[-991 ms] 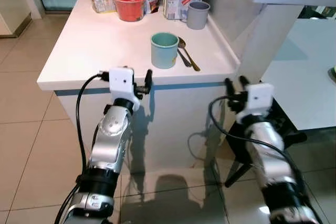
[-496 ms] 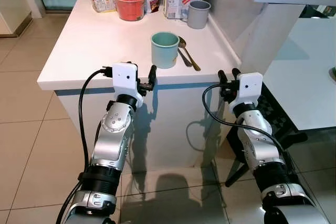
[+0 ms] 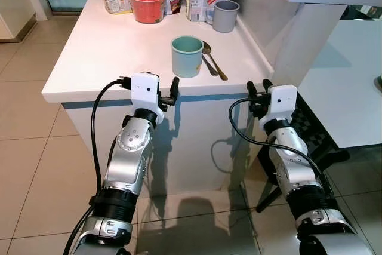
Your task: Setting the table
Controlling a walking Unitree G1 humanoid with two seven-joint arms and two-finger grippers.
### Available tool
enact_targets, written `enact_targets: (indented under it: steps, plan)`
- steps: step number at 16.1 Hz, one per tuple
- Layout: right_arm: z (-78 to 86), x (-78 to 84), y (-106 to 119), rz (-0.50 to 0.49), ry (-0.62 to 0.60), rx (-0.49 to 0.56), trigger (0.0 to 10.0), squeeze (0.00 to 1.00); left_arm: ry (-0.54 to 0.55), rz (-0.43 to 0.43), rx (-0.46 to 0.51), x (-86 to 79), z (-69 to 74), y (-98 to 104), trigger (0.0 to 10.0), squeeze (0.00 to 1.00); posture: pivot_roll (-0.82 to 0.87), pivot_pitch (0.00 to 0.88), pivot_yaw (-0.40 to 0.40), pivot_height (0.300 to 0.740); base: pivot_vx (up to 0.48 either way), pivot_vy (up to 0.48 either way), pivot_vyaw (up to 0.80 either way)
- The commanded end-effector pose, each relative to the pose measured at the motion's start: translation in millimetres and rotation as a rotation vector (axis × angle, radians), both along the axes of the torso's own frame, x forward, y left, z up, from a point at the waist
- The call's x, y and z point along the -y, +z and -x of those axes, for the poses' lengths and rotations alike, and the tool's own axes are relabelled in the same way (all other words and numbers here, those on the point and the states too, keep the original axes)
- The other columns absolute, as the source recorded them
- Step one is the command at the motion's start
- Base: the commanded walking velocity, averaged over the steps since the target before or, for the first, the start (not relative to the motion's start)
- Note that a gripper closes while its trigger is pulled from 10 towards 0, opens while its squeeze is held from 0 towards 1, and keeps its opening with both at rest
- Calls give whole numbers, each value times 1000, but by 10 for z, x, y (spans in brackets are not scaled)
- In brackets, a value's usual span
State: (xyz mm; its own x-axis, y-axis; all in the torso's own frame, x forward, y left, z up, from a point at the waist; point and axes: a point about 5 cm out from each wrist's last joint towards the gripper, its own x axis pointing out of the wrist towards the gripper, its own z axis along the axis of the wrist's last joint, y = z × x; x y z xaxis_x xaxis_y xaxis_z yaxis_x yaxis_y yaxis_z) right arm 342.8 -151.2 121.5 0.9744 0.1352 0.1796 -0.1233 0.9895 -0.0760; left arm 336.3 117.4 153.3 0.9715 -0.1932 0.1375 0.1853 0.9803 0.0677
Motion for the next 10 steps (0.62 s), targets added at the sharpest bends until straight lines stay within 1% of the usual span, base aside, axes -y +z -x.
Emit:
enact_targets:
  steps: [1, 10]
  plan:
    - [10, 42, 5, 4, -10, 11, 10000, 0, -8, -16, -21, 27, 5, -39, 10000, 0, -8, 0, -20, 740, 0, 0, 0]
    - [37, 56, -43, 20, 0, -4, 10000, 0, 2, -21, -20, 11, 23, -55, 10000, 0, -6, 0, -35, 740, 0, 0, 0]
